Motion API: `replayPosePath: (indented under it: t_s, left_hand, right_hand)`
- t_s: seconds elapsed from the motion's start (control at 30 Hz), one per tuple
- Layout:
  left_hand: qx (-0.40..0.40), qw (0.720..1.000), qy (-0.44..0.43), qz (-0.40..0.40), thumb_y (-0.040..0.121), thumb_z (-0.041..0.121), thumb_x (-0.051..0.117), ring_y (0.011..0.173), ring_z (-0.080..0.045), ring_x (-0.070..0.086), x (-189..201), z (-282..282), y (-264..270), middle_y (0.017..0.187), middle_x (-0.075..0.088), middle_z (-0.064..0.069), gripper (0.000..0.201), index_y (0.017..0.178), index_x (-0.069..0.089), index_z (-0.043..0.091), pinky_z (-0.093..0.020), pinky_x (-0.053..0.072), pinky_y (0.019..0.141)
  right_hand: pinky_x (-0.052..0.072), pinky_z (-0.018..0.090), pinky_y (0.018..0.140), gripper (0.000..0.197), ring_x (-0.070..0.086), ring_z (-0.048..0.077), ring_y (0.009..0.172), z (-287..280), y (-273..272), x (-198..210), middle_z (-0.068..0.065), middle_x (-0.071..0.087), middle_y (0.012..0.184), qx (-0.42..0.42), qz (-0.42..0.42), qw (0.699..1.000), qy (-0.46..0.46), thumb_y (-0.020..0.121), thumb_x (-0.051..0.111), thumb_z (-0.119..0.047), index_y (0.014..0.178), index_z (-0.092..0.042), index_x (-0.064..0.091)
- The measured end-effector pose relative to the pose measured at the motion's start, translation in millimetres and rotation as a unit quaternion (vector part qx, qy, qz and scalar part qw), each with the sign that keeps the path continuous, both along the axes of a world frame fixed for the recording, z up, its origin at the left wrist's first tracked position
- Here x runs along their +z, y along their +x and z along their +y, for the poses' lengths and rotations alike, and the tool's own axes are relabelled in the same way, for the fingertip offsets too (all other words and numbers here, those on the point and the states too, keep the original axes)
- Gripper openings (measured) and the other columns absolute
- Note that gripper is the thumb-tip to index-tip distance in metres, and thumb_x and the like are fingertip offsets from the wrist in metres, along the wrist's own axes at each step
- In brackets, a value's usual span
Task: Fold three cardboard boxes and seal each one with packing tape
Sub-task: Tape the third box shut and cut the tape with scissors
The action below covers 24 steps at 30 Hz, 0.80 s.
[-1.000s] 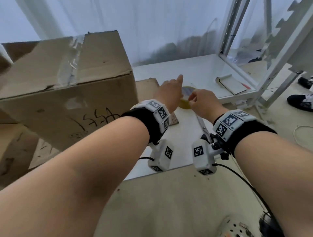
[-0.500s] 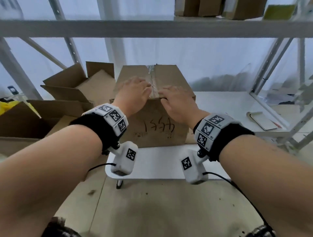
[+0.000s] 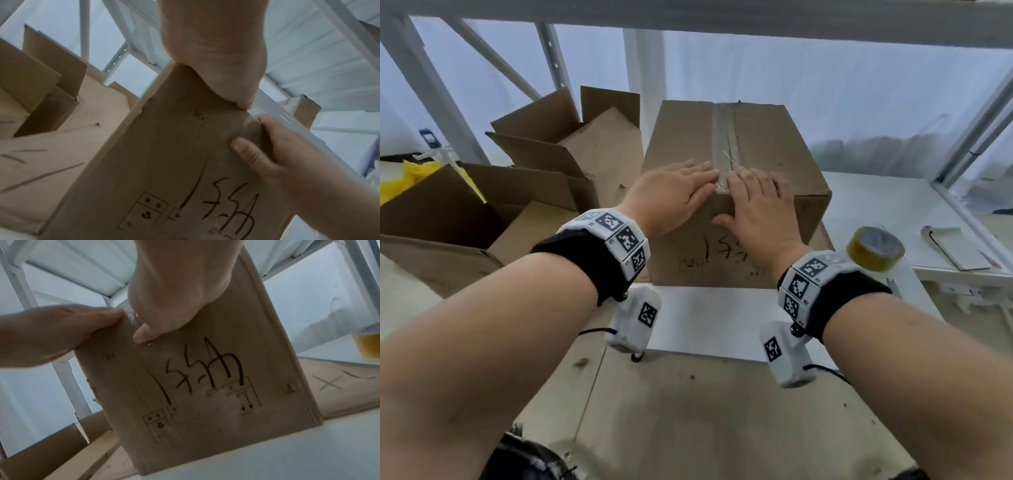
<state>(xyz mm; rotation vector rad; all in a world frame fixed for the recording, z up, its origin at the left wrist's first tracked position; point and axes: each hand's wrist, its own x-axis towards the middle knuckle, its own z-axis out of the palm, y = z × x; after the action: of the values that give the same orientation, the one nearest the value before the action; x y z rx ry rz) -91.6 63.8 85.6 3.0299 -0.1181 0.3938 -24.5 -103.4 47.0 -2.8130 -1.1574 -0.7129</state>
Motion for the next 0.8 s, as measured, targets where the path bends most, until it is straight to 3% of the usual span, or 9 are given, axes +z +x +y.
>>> replayPosePath:
  t_s: [0.1, 0.27, 0.37, 0.47, 0.6, 0.67, 0.73, 0.77, 0.8]
  left_hand:
    - [0.014, 1.000, 0.028, -0.005, 0.099, 0.053, 0.025, 0.144, -0.013, 0.023, -2.8, -1.8, -2.6, 0.155, 0.028, 0.008, 0.055, 0.149, 0.029, 0.029, -0.033, 0.019, 0.115]
    - [0.031, 0.997, 0.054, -0.041, 0.103, 0.043, 0.026, 0.143, -0.019, 0.026, -10.0, -10.3, -4.9, 0.155, 0.030, 0.001, 0.051, 0.149, 0.029, 0.023, -0.033, 0.016, 0.116]
    - [0.034, 0.998, 0.025, -0.057, 0.104, 0.036, 0.025, 0.142, -0.017, 0.028, -9.3, -10.7, -5.0, 0.153, 0.034, 0.001, 0.047, 0.147, 0.034, 0.022, -0.032, 0.016, 0.116]
    - [0.040, 0.996, -0.046, -0.060, 0.103, 0.032, 0.028, 0.138, -0.017, 0.036, -6.2, -10.3, -7.5, 0.148, 0.043, 0.000, 0.043, 0.141, 0.044, 0.019, -0.034, 0.022, 0.114]
    - [0.148, 0.979, -0.124, -0.062, 0.100, 0.041, 0.035, 0.130, -0.024, 0.042, 2.4, -7.5, -11.5, 0.141, 0.049, -0.007, 0.046, 0.136, 0.045, 0.014, -0.039, 0.028, 0.110]
    - [0.209, 0.961, -0.179, -0.038, 0.096, 0.045, 0.044, 0.128, -0.028, 0.043, 9.1, 0.7, -8.6, 0.139, 0.047, -0.013, 0.056, 0.138, 0.040, 0.007, -0.041, 0.034, 0.106]
    - [0.254, 0.935, -0.246, 0.011, 0.091, 0.052, 0.052, 0.119, -0.031, 0.050, 22.2, 8.8, -5.4, 0.132, 0.051, -0.015, 0.067, 0.135, 0.041, 0.002, -0.041, 0.042, 0.100]
    - [0.269, 0.925, -0.264, 0.048, 0.090, 0.055, 0.053, 0.113, -0.031, 0.054, 28.1, 11.1, -5.1, 0.126, 0.054, -0.015, 0.069, 0.131, 0.044, -0.001, -0.038, 0.045, 0.094]
    - [0.277, 0.920, -0.262, 0.091, 0.091, 0.056, 0.051, 0.108, -0.031, 0.056, 34.7, 10.7, -6.9, 0.120, 0.057, -0.015, 0.069, 0.126, 0.048, -0.003, -0.036, 0.045, 0.088]
  right_hand:
    - [0.017, 0.047, 0.107, 0.084, 0.039, 0.033, 0.126, -0.1, -5.7, -11.4, 0.015, 0.048, 0.135, -0.013, -0.006, 1.000, -0.002, 0.074, 0.070, -0.057, 0.136, -0.009, 0.040]
    - [0.032, 0.042, 0.104, 0.061, 0.045, 0.027, 0.121, 0.4, 0.1, 28.1, 0.007, 0.050, 0.132, 0.034, 0.004, 0.999, 0.010, 0.089, 0.050, -0.059, 0.132, -0.017, 0.045]
    - [0.018, 0.041, 0.116, 0.066, 0.031, 0.026, 0.139, 6.3, -5.6, 20.4, 0.008, 0.036, 0.150, 0.028, 0.022, 0.999, -0.013, 0.094, 0.047, -0.050, 0.147, -0.014, 0.030]
    - [0.009, 0.043, 0.118, 0.069, 0.021, 0.027, 0.144, 10.0, -13.2, 6.7, 0.010, 0.026, 0.155, 0.011, 0.013, 1.000, -0.020, 0.096, 0.045, -0.046, 0.151, -0.012, 0.021]
    - [0.007, 0.043, 0.118, 0.086, 0.016, 0.026, 0.146, -1.2, -15.2, 13.1, 0.006, 0.019, 0.159, 0.035, 0.035, 0.996, -0.069, 0.088, 0.060, -0.047, 0.153, -0.018, 0.012]
    - [0.024, 0.042, 0.116, 0.069, 0.037, 0.023, 0.136, -11.2, -16.3, 25.8, 0.003, 0.040, 0.149, 0.096, 0.077, 0.992, -0.017, 0.089, 0.054, -0.054, 0.147, -0.022, 0.033]
    - [0.048, 0.036, 0.089, 0.043, 0.062, 0.015, 0.095, -21.0, -7.1, 47.1, 0.000, 0.068, 0.105, 0.119, 0.124, 0.981, 0.095, 0.094, 0.045, -0.054, 0.114, -0.022, 0.065]
    - [0.047, 0.033, 0.078, 0.042, 0.062, 0.015, 0.084, -24.6, -0.4, 59.1, 0.000, 0.069, 0.092, 0.088, 0.134, 0.976, 0.147, 0.096, 0.043, -0.052, 0.102, -0.019, 0.067]
    - [0.046, 0.033, 0.081, 0.043, 0.061, 0.019, 0.090, -28.7, 7.8, 69.6, 0.004, 0.067, 0.098, 0.026, 0.132, 0.974, 0.181, 0.096, 0.043, -0.050, 0.106, -0.016, 0.066]
